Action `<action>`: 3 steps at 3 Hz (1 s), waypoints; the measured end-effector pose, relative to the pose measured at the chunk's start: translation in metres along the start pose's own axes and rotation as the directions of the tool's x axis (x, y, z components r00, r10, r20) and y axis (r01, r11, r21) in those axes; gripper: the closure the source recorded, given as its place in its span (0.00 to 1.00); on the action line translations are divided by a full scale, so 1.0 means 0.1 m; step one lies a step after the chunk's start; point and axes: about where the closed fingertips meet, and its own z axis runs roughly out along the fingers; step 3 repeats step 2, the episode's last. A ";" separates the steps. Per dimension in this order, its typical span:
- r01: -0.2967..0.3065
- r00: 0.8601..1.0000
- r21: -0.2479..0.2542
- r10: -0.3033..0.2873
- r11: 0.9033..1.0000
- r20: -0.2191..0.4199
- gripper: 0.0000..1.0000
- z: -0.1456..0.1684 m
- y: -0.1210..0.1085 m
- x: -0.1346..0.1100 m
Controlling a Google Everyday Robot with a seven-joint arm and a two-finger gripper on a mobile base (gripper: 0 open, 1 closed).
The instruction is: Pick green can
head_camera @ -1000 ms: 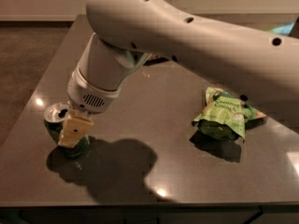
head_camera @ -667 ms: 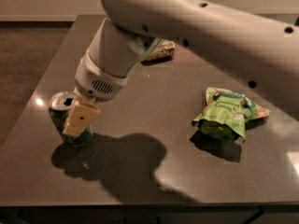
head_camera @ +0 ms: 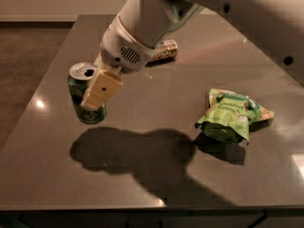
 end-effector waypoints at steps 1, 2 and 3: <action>0.061 0.997 0.015 -0.061 0.998 0.047 1.00 -0.51 -0.05 -0.16; 0.066 0.997 0.017 -0.066 0.998 0.049 1.00 -0.53 -0.05 -0.18; 0.066 0.997 0.017 -0.066 0.998 0.049 1.00 -0.53 -0.05 -0.18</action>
Offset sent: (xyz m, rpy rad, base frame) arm 0.0113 -0.0305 0.0754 0.0762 -0.0683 0.0696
